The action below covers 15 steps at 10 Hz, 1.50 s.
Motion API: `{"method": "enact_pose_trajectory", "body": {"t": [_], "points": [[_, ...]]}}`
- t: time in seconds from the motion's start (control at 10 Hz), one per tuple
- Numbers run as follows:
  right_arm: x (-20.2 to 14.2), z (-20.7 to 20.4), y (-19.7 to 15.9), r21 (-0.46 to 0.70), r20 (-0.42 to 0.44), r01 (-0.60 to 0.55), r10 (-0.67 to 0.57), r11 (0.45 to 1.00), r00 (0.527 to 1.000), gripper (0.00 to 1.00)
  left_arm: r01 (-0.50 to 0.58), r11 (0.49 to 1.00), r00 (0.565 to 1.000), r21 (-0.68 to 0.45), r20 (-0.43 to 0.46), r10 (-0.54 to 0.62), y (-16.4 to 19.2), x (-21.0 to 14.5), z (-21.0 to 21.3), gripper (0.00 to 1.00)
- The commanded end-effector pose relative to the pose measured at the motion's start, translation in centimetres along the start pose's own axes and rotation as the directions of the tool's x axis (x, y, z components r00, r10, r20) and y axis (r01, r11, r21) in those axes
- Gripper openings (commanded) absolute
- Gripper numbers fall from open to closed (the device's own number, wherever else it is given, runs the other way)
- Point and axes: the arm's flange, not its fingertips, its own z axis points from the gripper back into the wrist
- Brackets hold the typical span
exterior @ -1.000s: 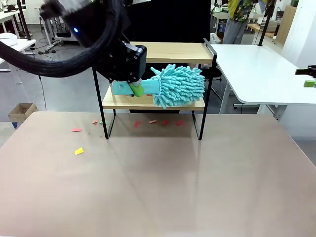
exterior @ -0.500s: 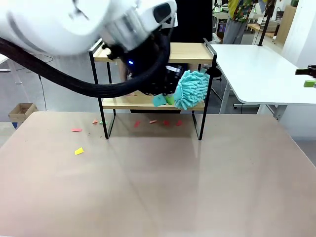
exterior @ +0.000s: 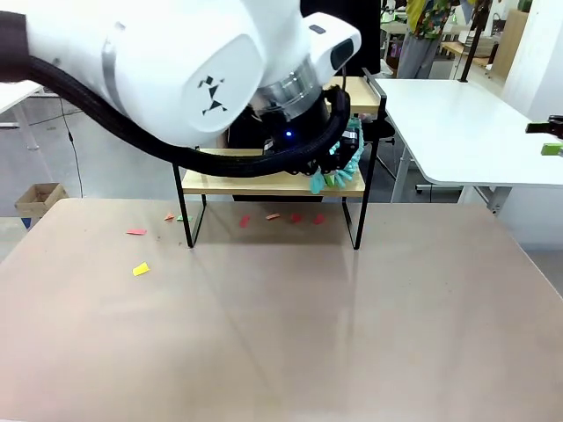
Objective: Clean the shelf.
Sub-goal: Clean the specific section of the Shelf indicated by the human with the Duster.
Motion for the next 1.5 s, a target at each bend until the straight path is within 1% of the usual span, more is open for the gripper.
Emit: {"method": "enact_pose_trajectory", "body": {"t": [0.0, 0.2, 0.3, 0.5, 0.7, 0.8, 1.0, 1.3, 1.4], "points": [[0.4, -0.2, 0.0, 0.002, 0.001, -0.007, 0.007, 1.0, 1.0, 1.0, -0.061, 0.996, 0.997, 0.06, 0.06, 0.058, -2.4, 1.4, -1.4, 0.13], [0.4, -0.2, 0.0, 0.002, 0.001, -0.007, 0.007, 1.0, 1.0, 1.0, -0.088, 0.995, 0.994, 0.055, 0.068, 0.084, -3.2, 2.1, -3.4, 0.13], [0.4, -0.2, 0.0, 0.002, 0.001, -0.007, 0.007, 1.0, 1.0, 1.0, -0.108, 0.993, 0.99, 0.052, 0.091, 0.103, -3.5, 2.7, -4.6, 0.13], [0.4, -0.2, 0.0, 0.002, 0.001, -0.007, 0.007, 1.0, 1.0, 1.0, -0.128, 0.991, 0.987, 0.037, 0.104, 0.123, -3.6, 3.1, -6.0, 0.13], [0.4, -0.2, 0.0, 0.002, 0.001, -0.007, 0.007, 1.0, 1.0, 1.0, -0.156, 0.986, 0.981, 0.051, 0.122, 0.149, -3.5, 3.2, -7.9, 0.13], [0.4, -0.2, 0.0, 0.002, 0.001, -0.007, 0.007, 1.0, 1.0, 1.0, -0.16, 0.986, 0.981, 0.042, 0.115, 0.155, -3.5, 3.1, -8.6, 0.13], [0.4, -0.2, 0.0, 0.002, 0.001, -0.007, 0.007, 1.0, 1.0, 1.0, -0.166, 0.984, 0.982, 0.072, 0.099, 0.158, -3.6, 2.5, -10.5, 0.13], [0.4, -0.2, 0.0, 0.002, 0.001, -0.007, 0.007, 1.0, 1.0, 1.0, -0.182, 0.982, 0.98, 0.05, 0.093, 0.177, -3.0, 2.3, -11.3, 0.13], [0.4, -0.2, 0.0, 0.002, 0.001, -0.007, 0.007, 1.0, 1.0, 1.0, -0.146, 0.987, 0.988, 0.071, 0.057, 0.142, -2.5, 1.9, -10.9, 0.13]]}}
